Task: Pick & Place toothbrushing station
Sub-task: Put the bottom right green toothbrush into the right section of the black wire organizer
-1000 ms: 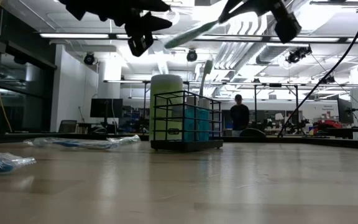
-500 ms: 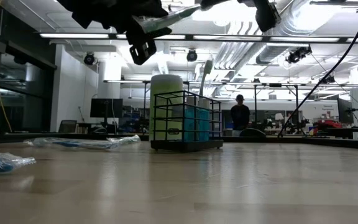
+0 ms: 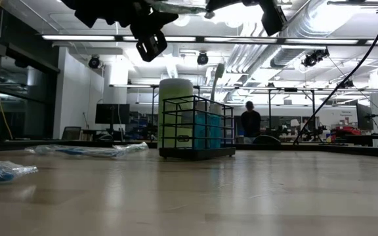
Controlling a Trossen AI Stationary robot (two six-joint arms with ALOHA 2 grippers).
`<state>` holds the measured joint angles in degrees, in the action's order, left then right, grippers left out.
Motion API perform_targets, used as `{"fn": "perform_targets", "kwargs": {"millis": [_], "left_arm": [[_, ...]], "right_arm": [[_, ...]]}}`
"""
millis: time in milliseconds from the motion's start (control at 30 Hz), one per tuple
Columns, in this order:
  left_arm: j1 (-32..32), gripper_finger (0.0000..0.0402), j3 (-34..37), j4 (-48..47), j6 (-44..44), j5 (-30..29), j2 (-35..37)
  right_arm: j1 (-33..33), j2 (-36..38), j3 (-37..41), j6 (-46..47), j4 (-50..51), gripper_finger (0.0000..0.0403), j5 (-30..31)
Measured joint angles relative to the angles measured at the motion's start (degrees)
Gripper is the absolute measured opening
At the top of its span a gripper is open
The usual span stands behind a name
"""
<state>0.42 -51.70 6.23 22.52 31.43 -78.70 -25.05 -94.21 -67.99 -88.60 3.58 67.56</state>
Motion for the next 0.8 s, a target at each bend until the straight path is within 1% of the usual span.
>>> {"fn": "perform_targets", "kwargs": {"millis": [200,333,600,800], "left_arm": [[0.01,0.012,0.0,0.15,0.0,-0.16,0.0],[0.03,0.012,0.0,0.19,-0.03,-1.56,0.0],[0.03,0.012,0.02,0.23,-0.04,-1.67,0.0],[0.03,0.012,0.02,1.12,-0.06,-1.7,0.0]], "right_arm": [[0.06,0.0,0.0,-0.02,-2.05,0.0004,-0.44],[0.06,0.0,0.0,-0.02,-2.58,0.0004,-0.74],[0.08,0.0,0.0,-0.14,-2.81,0.0004,-3.27],[0.37,0.0,0.0,-0.31,-5.57,0.0004,-4.29]]}}
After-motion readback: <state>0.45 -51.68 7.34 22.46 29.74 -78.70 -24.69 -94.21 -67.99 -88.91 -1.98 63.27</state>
